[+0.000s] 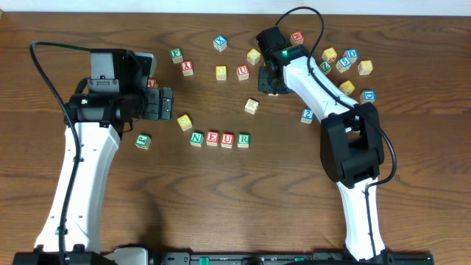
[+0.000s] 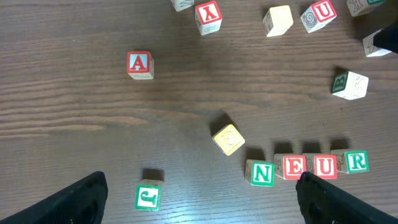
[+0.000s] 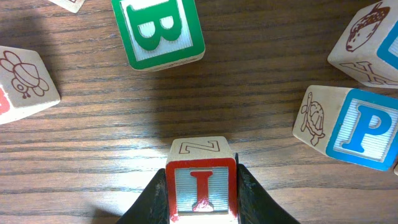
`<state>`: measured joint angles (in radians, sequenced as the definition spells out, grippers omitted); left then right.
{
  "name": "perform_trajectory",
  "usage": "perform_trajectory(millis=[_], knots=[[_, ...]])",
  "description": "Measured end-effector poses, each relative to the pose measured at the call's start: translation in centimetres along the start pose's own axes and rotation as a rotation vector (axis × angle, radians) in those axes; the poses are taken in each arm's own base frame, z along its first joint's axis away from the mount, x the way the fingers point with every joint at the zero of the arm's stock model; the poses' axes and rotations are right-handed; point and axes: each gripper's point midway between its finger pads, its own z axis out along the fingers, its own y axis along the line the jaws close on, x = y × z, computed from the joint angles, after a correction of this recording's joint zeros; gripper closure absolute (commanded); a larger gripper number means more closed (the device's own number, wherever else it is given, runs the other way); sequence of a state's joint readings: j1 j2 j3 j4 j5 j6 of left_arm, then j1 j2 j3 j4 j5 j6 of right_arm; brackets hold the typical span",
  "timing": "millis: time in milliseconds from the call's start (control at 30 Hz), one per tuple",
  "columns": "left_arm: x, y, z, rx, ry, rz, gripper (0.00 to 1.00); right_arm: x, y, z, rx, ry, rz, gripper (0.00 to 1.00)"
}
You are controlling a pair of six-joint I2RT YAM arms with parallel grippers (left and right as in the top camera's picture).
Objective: Spell out NEURIPS
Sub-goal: 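Close the right gripper on the red I block and lift it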
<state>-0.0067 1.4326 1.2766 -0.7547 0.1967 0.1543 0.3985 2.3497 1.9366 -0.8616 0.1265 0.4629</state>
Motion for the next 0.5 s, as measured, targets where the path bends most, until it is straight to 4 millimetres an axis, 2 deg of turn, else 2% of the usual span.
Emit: perform_trajectory(millis=[500], knots=[[0.01,0.01,0.00,0.000,0.000,0.000,0.05,0.19,-0.11,-0.19,0.003,0.008,-0.002,0.78]])
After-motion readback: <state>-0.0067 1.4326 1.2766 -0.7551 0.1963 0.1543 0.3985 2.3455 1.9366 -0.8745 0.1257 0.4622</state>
